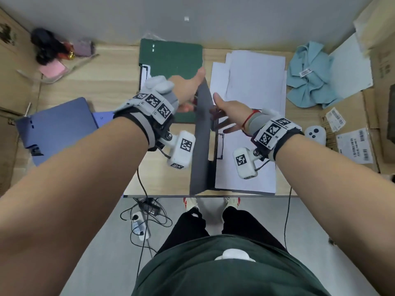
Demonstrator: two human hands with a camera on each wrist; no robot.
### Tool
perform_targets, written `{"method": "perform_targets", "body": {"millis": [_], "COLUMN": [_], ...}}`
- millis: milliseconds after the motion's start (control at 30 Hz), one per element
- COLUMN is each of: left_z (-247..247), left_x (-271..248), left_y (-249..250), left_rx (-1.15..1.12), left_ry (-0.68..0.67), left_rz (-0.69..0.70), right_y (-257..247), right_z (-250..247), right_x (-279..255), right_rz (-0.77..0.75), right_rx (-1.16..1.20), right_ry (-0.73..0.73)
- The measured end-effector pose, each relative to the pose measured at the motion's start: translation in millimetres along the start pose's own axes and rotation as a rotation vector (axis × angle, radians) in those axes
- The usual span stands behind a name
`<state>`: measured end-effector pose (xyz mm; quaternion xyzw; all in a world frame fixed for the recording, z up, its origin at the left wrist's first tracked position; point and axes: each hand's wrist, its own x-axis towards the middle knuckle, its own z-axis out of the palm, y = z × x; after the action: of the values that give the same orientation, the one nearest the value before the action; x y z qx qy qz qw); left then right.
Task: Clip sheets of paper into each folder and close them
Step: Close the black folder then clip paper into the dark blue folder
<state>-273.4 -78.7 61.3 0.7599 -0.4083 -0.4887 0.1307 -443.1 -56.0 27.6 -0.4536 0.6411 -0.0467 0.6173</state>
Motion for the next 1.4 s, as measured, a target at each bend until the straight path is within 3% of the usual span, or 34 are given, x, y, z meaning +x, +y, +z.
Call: {"method": "perform_targets", "body": {"millis": [133,267,400,500,600,700,1033,1200,1300,1400], "left_z": [42.2,85.7,118.2,132.9,149.3,164.1,178.1,172.0,149.6,117.2], "left_x": [-20.2,-18.4,-9.4,-4.6,3.1,6.3,12.4,23.7,26.0,35.3], "left_y": [30.0,25.1,1.6,-24.2,-49.8,-67.6,-89.0,-87.5,-71.1,-60.4], "left_rx": [-0.051,0.043,0.253,0.467,0.56,0.476,0.057,-0.05,-0.141,-0.156], "left_ry": [-0.181,-0.279,-0.248,-0.22,-0.183,-0.202,-0.151,-0.059,0.011,0.046], "left_rz": [0.091,0.112,0.082,0.032,-0.081,-0.209,-0.378,-0.231,-0.108,-0.076], "right_y": [1.4,38.0,95.8,155.1,171.5,181.4,185.4,179.5,159.3,145.2], "right_z": [-40.2,-73.4,-100.6,-112.1,-105.4,-102.6,-109.0,-100.0,-91.0,-86.6], "right_x": [-21.8,-24.3,-3.3,24.3,16.2,13.4,25.1,28.6,31.7,51.2], "right_rz": [-0.042,-0.011,0.051,0.206,0.32,0.36,0.348,0.366,0.301,0.253], "right_rx": [0.138,0.2,0.1,0.054,0.033,-0.046,-0.045,0.019,0.085,0.112], "right_ry": [0.046,0.2,0.374,0.351,0.293,0.254,0.214,0.245,0.25,0.32]}}
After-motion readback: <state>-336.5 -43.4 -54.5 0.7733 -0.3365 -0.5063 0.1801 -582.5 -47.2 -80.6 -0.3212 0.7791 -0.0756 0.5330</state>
